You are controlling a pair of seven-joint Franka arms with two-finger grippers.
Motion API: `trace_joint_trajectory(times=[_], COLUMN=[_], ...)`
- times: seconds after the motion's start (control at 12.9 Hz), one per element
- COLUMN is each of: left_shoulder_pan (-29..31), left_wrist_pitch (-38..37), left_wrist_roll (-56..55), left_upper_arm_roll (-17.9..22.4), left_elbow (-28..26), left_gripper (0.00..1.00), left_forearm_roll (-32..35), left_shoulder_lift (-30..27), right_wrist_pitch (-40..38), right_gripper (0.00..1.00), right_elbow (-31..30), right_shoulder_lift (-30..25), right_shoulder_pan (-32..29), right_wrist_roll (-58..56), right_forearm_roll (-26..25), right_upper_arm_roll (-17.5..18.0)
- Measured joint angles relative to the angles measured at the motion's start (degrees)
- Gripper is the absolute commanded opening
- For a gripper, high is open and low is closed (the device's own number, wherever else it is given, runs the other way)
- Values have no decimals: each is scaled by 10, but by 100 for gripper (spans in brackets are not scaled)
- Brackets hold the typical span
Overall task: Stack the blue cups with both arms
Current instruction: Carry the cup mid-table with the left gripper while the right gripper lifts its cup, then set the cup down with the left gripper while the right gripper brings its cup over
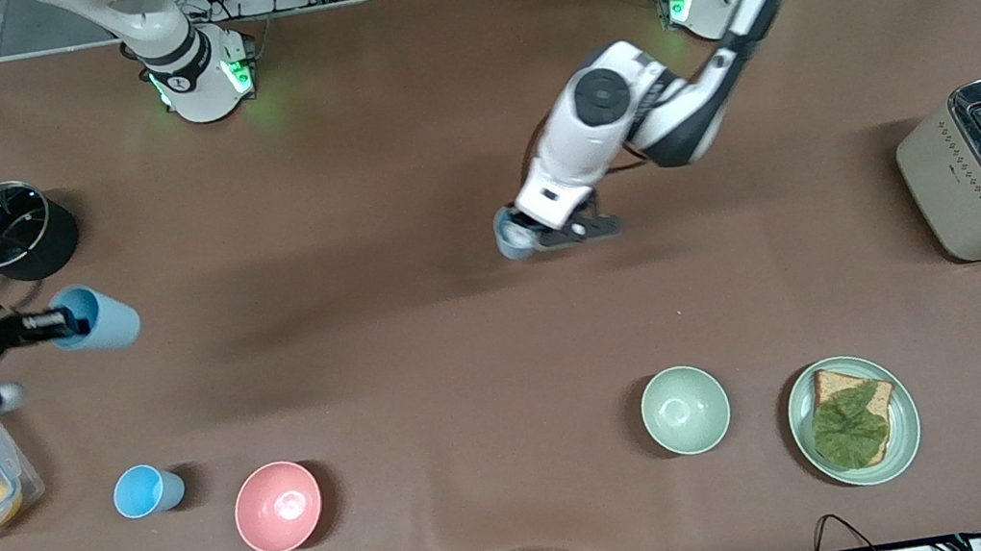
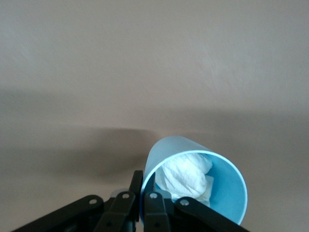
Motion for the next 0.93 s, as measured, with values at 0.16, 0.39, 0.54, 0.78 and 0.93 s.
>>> trace_joint_trajectory(times=[0.16,0.39,0.54,0.78,0.93], left_shoulder_pan=[-64,-112,-112,-91,-57], left_wrist_pitch=[7,2,4,-23,-99], left_wrist_roll=[-112,-202,-204,-204,-198], left_upper_arm_roll=[27,58,62,65,63], left_elbow=[24,72,87,116,150], left_gripper=[3,100,100,100,100], left_forearm_roll=[69,133,135,137,135], left_shoulder_lift=[40,80,93,61,-2], right_wrist_pitch=[-19,-5,16,49,78], right_gripper=[0,0,0,0,0], right_elbow=[11,10,7,-9,-25], right_shoulder_lift=[0,8,11,11,12], right_shoulder_pan=[9,68,126,185,214], right_wrist_roll=[17,100,174,243,298], right_forearm_roll=[15,19,19,18,19], right_upper_arm_roll=[5,9,11,11,11])
